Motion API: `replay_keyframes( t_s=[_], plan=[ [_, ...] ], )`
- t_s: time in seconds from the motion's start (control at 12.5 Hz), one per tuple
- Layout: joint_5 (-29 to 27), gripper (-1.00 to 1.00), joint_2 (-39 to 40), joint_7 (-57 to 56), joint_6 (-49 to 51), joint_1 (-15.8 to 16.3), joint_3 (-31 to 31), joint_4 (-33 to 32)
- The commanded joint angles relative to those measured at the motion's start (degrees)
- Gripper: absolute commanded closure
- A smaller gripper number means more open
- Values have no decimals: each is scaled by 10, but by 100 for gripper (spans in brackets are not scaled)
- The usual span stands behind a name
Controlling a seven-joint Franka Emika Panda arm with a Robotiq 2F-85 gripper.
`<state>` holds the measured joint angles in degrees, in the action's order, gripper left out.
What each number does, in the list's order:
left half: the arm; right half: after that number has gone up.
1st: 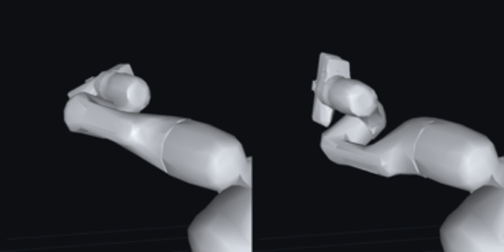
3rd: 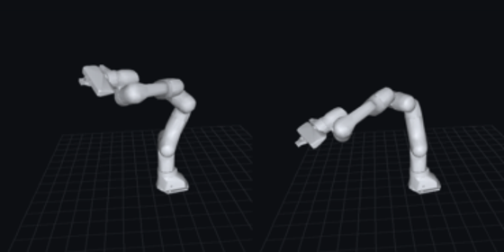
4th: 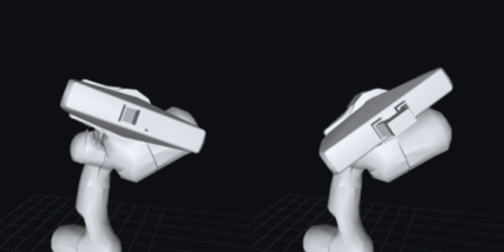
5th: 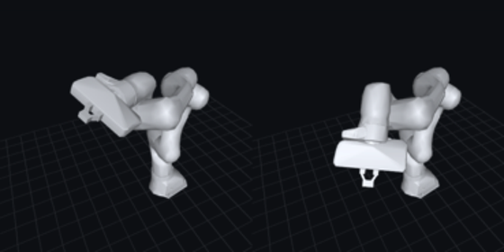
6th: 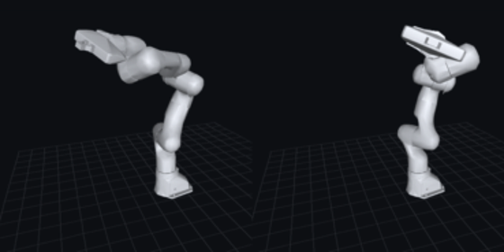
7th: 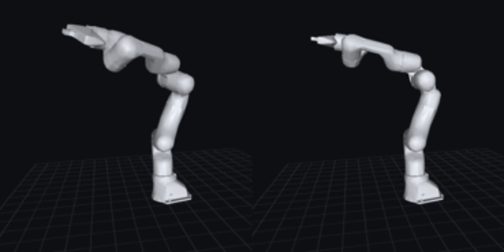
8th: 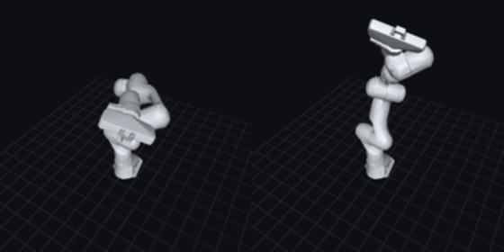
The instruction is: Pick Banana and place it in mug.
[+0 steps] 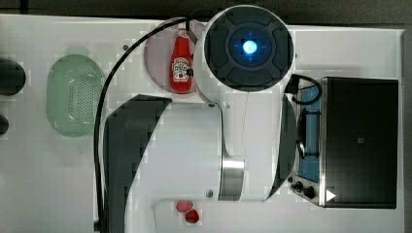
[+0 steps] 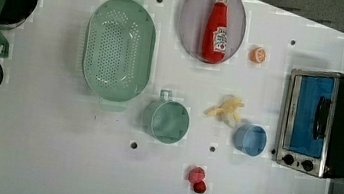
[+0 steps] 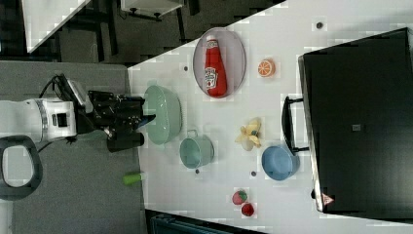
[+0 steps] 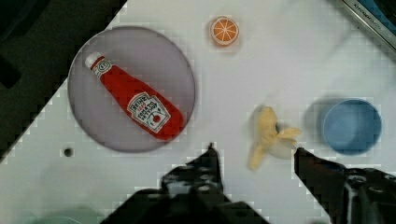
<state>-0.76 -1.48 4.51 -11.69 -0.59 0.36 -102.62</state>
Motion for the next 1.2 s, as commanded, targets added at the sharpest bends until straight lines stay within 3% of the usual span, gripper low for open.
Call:
replay_keyframes(
  t_s=[0.08, 0.24, 0.64, 1.2],
  plan=[
    [11, -59, -189, -17, 104, -7, -4, -89],
    [11, -100, -186, -17, 104, -7, -4, -91],
    [11, -100, -154, -52, 51, -7, -2, -164],
    [12, -100, -91, -99, -210, -8, 3, -350]
  ],
)
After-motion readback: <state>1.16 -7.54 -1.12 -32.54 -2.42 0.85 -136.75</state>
